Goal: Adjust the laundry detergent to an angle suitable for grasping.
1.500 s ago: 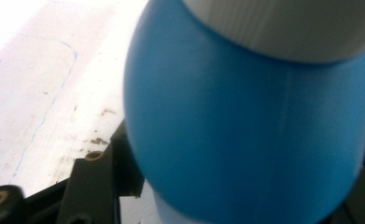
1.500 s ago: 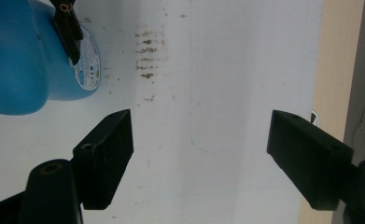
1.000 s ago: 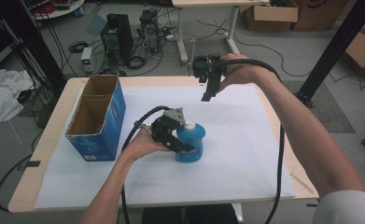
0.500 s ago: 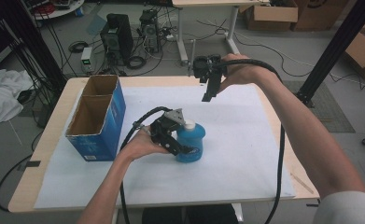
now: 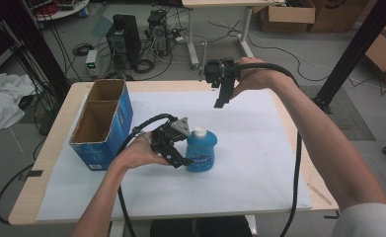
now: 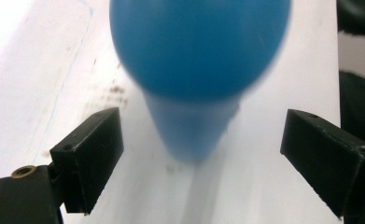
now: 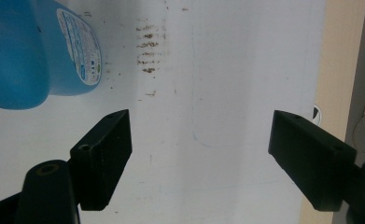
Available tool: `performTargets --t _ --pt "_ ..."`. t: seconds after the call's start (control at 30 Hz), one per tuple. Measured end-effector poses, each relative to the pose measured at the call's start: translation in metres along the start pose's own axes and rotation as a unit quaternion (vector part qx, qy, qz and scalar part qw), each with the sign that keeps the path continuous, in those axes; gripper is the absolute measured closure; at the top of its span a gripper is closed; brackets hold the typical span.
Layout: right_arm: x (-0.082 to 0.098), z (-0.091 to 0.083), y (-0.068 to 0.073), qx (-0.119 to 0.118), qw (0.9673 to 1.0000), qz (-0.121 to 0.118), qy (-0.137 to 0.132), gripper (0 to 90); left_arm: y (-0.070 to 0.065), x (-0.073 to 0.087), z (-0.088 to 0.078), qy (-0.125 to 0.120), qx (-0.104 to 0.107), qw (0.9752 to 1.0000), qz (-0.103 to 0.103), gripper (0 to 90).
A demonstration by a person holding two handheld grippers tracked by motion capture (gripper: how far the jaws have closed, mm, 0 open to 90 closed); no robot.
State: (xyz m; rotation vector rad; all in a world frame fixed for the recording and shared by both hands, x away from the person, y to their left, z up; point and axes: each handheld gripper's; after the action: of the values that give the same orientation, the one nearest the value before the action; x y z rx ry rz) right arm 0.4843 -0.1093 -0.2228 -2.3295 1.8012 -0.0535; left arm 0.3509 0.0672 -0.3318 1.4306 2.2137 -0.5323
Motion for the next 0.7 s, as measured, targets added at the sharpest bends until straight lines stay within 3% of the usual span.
performTargets --t 0.13,0.27,0.6,0.67,0.7 --pt "0.000 0.001 0.000 -0.002 1.0000 0.000 0.000 21.4 -0.003 0.009 -0.008 0.046 -0.003 0.9989 0.007 15.5" --pt "-0.001 0.002 0.001 -0.003 1.0000 -0.001 0.001 21.4 -0.006 0.019 -0.013 0.099 -0.013 0.9949 0.017 15.8" --pt "-0.005 0.006 0.000 -0.005 1.0000 -0.006 0.005 21.5 -0.008 0.035 -0.022 0.165 -0.033 0.9852 0.031 16.2" --pt "-0.006 0.007 0.000 -0.005 0.9999 -0.008 0.005 21.5 -0.009 0.038 -0.024 0.182 -0.036 0.9819 0.039 16.2" --pt "-0.006 0.007 0.000 -0.005 0.9999 -0.008 0.005 21.5 -0.009 0.040 -0.025 0.182 -0.039 0.9817 0.037 16.2"
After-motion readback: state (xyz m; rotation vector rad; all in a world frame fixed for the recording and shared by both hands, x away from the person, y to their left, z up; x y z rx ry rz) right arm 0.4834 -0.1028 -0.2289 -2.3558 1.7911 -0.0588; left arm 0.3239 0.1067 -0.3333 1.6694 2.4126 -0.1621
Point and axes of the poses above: each handheld gripper's, and its own axes: z roughly forward along the jaws, x roughly out of its underside, y roughly to its left, and after that the axes turned 11 degrees about -z, right-handed
